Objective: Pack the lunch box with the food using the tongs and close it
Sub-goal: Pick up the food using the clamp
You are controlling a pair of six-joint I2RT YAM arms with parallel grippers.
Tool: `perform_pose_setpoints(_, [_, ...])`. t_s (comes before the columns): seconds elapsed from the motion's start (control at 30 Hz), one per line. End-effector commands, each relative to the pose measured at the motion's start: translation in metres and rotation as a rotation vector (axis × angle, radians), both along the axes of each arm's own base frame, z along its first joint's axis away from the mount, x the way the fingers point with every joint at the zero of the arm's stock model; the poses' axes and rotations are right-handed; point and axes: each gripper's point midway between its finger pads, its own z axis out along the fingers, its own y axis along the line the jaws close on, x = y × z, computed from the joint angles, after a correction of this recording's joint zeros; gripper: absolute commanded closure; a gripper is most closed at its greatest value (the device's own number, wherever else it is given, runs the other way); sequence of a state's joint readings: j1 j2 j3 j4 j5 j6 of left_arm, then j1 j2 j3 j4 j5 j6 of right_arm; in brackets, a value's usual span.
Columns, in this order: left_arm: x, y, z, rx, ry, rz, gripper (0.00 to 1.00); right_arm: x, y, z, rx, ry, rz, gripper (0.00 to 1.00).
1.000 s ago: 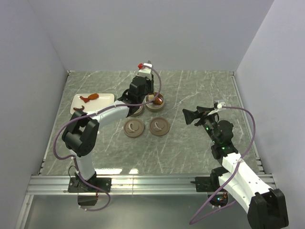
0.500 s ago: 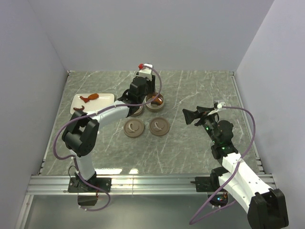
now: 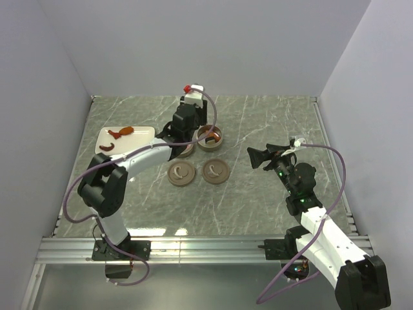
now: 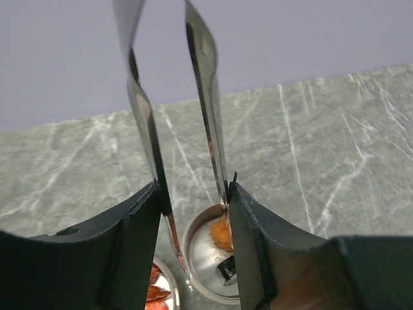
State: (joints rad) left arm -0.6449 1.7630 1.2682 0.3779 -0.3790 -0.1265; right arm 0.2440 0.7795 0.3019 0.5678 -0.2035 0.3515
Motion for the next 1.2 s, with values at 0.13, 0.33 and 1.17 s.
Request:
perform_pose_setpoints(0.13, [-0.005, 0.085, 0.078, -0.089, -0.158, 0.182, 0.50, 0.000, -0.002, 0.010, 0.015, -0.037, -0.007, 0.01])
perform_pose_setpoints(0.33, [0.010, 0.200, 0.066, -0.102, -0.137, 0.452, 0.49, 0.000, -0.002, 0.011, 0.016, -0.040, -0.007, 0.01])
perform_pose_setpoints(1.17, [0.017, 0.339, -0.030, -0.212, -0.106, 0.875, 0.47, -0.001, 0.001, 0.010, 0.013, -0.042, 0.010, 0.01])
